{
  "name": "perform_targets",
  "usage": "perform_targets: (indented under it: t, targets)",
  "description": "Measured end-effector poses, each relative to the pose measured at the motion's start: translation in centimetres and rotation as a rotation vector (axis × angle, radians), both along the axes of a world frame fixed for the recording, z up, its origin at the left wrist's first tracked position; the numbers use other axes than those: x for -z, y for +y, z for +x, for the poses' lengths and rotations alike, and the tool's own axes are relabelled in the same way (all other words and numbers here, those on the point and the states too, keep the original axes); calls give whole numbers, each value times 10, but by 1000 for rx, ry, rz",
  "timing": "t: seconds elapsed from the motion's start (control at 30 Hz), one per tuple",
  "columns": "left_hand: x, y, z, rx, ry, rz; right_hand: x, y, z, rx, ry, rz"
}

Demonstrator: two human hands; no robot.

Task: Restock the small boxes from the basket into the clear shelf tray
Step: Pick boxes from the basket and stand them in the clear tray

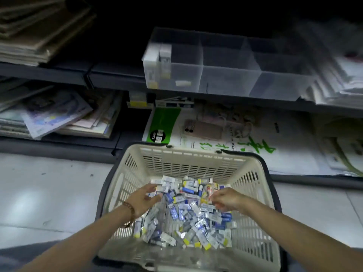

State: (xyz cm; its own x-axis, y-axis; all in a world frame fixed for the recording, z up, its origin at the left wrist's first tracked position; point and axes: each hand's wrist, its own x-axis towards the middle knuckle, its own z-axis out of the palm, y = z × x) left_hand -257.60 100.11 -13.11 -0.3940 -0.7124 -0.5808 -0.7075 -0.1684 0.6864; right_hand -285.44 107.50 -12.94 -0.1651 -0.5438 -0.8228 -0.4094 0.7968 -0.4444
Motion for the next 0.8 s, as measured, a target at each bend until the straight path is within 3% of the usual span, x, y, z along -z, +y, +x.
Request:
perform_targets:
  t: [0.17, 0.3, 0.37, 0.47, 0.6, 0.7, 0.8]
  targets:
    - [71, 5, -21, -49, -87, 87, 59, 8, 1, 3, 101, -88]
    - [102, -18, -40, -575, 28, 284, 79, -6, 0, 178, 128, -198]
    - [115, -26, -44, -694, 24, 403, 89, -10, -1, 245, 164, -218]
    - [129, -32, -45, -800, 1, 433, 98, -18, 6, 322, 164, -214]
    - [135, -41, -48, -806, 33, 454, 108, -27, 14, 308, 290, -182]
    - [133, -41, -59, -684, -120, 323, 109, -30, 15, 274, 317, -147]
    - [129, -37, -72, -692, -71, 243, 108, -31, 16, 224, 335, -134]
